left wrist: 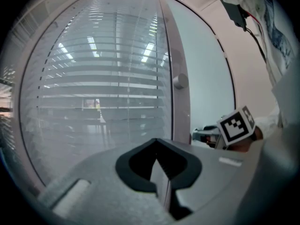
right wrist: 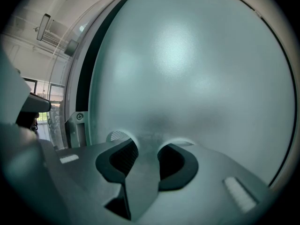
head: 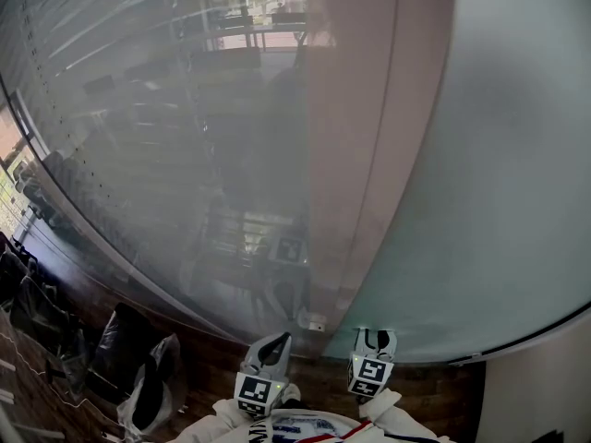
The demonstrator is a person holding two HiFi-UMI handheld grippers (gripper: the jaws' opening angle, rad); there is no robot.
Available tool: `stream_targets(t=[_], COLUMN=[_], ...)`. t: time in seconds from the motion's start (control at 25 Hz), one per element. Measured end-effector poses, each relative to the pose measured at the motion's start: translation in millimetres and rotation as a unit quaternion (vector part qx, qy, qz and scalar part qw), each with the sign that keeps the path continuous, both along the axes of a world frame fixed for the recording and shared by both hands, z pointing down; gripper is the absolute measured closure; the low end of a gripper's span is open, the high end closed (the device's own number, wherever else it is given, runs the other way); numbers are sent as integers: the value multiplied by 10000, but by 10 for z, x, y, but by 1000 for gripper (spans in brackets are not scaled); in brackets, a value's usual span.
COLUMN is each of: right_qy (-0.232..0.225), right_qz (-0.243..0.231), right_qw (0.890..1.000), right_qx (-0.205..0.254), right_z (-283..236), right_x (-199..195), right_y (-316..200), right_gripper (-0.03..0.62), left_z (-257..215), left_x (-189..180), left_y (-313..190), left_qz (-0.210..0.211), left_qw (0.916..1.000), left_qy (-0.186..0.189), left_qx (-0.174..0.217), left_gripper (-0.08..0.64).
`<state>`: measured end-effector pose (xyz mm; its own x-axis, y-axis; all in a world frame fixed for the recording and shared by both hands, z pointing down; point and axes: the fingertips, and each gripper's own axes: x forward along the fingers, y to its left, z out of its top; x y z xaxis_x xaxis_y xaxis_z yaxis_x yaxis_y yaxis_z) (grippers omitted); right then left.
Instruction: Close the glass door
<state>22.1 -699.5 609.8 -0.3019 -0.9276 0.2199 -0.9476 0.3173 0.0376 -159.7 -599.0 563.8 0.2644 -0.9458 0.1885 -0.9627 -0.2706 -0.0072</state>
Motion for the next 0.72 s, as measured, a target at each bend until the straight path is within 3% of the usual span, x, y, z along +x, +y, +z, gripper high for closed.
stream_targets(t=[0.72], right_qy=[-50], right_qz=[-30], right_qw=[10000], right_qx=[-40], right_z=[54], right_x=[44], right_y=[-37], right_gripper=[471], left_z=[20], left_x=[131], left_y=[170], left_qz=[-105], left_qw=[9999], left_qy=[-41], left_qx=[-124], left_gripper=[558])
